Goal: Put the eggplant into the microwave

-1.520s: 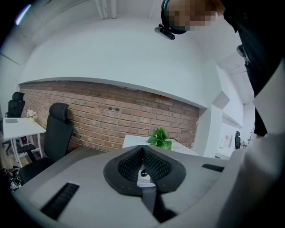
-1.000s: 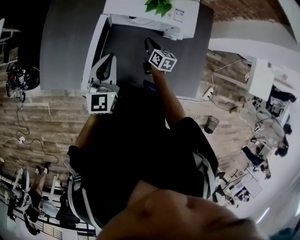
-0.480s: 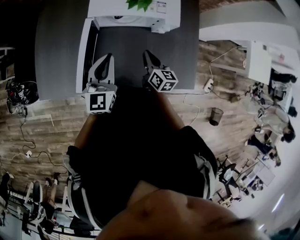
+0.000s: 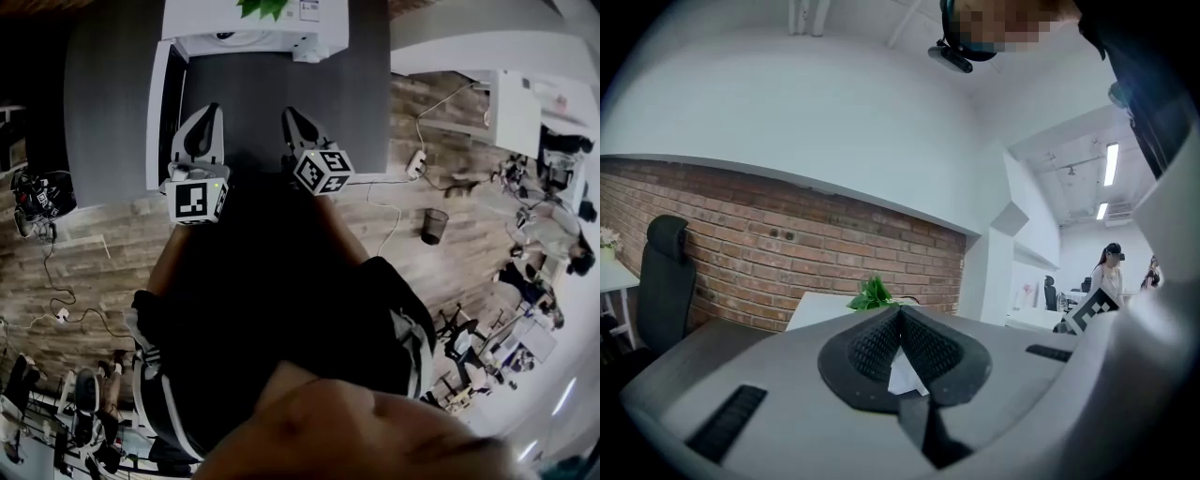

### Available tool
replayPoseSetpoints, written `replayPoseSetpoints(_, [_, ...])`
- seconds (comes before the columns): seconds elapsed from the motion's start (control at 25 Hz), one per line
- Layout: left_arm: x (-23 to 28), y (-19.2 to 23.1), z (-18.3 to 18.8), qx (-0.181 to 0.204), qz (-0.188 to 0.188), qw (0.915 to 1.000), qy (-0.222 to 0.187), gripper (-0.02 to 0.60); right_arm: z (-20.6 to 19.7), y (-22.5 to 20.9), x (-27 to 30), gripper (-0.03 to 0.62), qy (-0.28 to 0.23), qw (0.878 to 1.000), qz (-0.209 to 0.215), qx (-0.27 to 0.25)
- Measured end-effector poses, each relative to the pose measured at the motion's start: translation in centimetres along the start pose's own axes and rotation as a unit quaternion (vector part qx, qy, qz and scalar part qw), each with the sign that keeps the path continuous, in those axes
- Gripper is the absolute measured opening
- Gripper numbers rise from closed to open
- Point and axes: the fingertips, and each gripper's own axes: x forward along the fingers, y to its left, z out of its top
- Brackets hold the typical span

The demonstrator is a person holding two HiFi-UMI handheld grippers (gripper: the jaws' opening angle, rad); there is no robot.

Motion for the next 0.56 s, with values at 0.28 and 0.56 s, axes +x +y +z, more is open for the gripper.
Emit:
replayPoseSetpoints(0.28, [0.19, -0.02, 0.06, 0.008, -0.001, 1.0, 0.003, 0.037, 0.3, 0.37, 0.03, 0.032, -0.003, 1.0, 0.011, 0.0])
replayPoseSetpoints(0.56, [0.5, 0.07, -0.2, 0.001, -0.001, 1.0, 0.005, 0.037, 0.45, 0.7, 0.61, 0.032, -0.001, 1.0, 0.02, -0.01])
